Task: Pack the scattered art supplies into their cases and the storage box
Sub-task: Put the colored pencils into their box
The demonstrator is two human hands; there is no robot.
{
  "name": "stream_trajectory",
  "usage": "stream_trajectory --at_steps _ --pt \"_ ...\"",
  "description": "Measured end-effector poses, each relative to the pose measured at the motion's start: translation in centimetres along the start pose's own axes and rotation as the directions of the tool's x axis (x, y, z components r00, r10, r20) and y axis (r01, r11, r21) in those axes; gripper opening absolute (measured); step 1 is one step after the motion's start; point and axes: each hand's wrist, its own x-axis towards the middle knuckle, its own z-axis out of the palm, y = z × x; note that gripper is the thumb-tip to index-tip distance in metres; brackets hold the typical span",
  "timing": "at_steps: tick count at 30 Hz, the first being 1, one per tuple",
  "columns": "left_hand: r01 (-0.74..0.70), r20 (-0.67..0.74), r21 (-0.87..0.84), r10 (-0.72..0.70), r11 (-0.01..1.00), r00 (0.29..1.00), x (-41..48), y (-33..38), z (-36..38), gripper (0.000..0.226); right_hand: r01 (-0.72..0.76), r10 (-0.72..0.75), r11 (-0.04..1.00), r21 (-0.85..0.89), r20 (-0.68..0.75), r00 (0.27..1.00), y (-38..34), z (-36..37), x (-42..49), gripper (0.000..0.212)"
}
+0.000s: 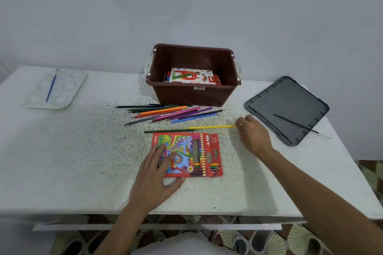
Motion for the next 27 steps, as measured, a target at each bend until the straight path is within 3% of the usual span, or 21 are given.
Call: stream_trajectory --at_steps 5,10,18,25,27 --pt "0.001 0.001 0.004 -0.001 1.000 1.000 0.0 -0.1 0.1 0.069 -0.110 0.114 0.993 0.050 -0.090 0.989 6.4 -2.7 -3.7 0.006" --pt "-0.003 0.004 0.015 0.003 1.000 1.000 0.1 -0.1 0.1 0.069 -0.037 0.043 0.997 0.063 -0.096 0.994 8.9 -4.2 -7.2 0.010" --pt "-0.005 0.005 0.023 0.005 1.000 1.000 0.1 0.1 0.1 0.067 0.114 -0.107 0.989 0.096 -0.076 0.991 6.5 -2.6 -9.4 0.008" --pt "-0.004 -0.002 0.024 0.004 1.000 1.000 0.2 0.0 0.1 0.067 0.255 -0.254 0.960 0.120 -0.021 0.967 2.0 -0.4 -9.4 0.023" --pt "-0.008 -0.003 0.022 0.008 1.000 1.000 0.2 0.0 0.0 0.067 0.272 -0.273 0.951 0.147 -0.014 0.962 0.3 0.4 -9.3 0.017"
